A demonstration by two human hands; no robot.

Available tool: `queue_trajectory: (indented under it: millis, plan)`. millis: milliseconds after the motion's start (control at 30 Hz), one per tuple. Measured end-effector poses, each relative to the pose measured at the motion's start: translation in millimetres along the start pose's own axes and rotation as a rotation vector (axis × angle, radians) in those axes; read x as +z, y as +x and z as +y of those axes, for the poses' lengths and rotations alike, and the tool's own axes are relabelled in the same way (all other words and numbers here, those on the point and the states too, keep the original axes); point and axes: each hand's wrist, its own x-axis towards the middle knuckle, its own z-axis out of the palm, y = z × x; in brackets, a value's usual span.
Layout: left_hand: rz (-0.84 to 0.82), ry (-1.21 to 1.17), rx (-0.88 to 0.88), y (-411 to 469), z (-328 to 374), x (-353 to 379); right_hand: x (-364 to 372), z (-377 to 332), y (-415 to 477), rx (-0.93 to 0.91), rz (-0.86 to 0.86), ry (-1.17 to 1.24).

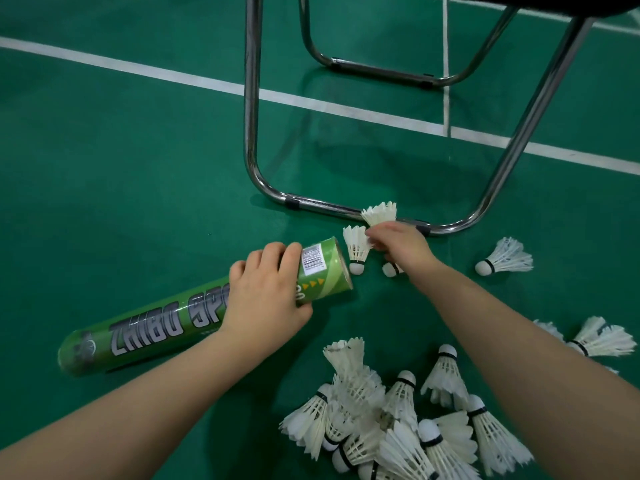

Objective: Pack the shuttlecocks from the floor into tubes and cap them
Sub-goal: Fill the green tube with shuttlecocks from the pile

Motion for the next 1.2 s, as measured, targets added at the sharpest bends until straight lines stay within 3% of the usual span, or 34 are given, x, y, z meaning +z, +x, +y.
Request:
queue_trajectory:
  millis: [67,133,200,300,367,500,567,767,967,1100,1200]
  plan:
    - [-0.022,-0.001,-0.009,-0.2,1.1,1.3,5.6,12.5,15.8,-0.135,0.068,-0.458]
    - [-0.057,-0.012,-0.02,-1.0,2.6,4.1,13.4,19.2,24.3,-0.294,0.065,-0.754]
    - [-0.088,-0.024,-0.024,-1.5,3.8,6.2,20.5,22.2,29.7,-0.378,0.04,-0.924]
    - [-0.138,-0.036,-0.043,-1.4,3.5,7.3,27.7,27.4,35.6,-0.356,0.043,-0.983]
    - [-0.135,-0.038,-0.056,0.3,2.3,6.1,28.3,29.8,32.0,-0.361,0.109,-0.907]
    - [-0.078,-0.048,-0.066,4.3,-0.1,6.0,14.3,31.6,6.7,-0.291,0.184,-0.313]
    - [-0.06,-0.046,-0.063,5.0,0.5,6.4,3.6,29.0,-8.8,-0.327,0.258,-0.129]
    - [-0.149,-0.063,-0.047,6.6,6.9,3.8,-2.7,10.5,-50.5,-0.333,0.286,0.079]
    - [-0.139,-0.074,-0.054,7.3,12.0,-1.3,10.8,-7.8,-70.6,-0.249,-0.024,-0.007]
    - [-0.133,-0.072,-0.057,8.3,11.1,-5.8,9.0,-5.5,-66.2,-0.24,-0.441,0.047]
    - [-0.155,-0.014,-0.038,4.5,12.6,-3.2,8.2,-6.3,-54.8,-0.132,-0.75,0.124]
